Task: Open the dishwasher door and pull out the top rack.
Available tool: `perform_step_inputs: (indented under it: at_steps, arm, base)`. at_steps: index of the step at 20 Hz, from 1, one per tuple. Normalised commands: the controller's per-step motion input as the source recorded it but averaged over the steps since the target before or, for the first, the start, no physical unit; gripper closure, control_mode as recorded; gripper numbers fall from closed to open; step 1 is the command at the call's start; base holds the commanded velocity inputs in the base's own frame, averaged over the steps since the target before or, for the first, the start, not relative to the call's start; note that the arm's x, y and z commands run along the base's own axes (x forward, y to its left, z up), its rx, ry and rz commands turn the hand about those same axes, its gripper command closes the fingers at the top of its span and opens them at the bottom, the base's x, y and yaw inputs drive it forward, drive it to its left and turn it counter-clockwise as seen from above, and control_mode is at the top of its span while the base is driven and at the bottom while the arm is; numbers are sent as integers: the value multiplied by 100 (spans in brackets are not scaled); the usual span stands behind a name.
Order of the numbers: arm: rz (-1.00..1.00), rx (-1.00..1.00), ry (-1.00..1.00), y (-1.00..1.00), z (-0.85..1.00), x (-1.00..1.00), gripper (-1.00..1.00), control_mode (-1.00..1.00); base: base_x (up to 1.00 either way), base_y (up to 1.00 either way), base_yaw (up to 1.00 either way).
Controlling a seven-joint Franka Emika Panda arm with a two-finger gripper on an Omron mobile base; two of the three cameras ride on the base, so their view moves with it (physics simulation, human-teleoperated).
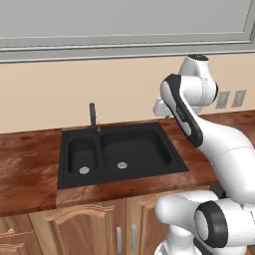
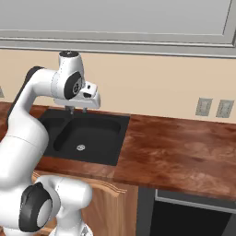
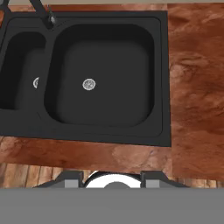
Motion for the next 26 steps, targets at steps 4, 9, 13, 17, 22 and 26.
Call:
perform_step_inputs:
  at_steps: [4,9,13,17,22,26]
  arm:
    - [0,0,0,0,0,0,-100,100]
    - [0,0,0,0,0,0,-100,100]
    - [0,0,0,0,0,0,-100,100]
    - [0,0,0,0,0,0,-100,100]
    - [0,0,0,0,0,0,-100,100]
    - [0,0,0,0,0,0,-100,100]
  base:
    - [-10,-5,0]
    - [-9,-7,-40]
    - [-2,-2,-64]
    - [0,10,-62]
    - [0,35,-44]
    - [0,57,-40]
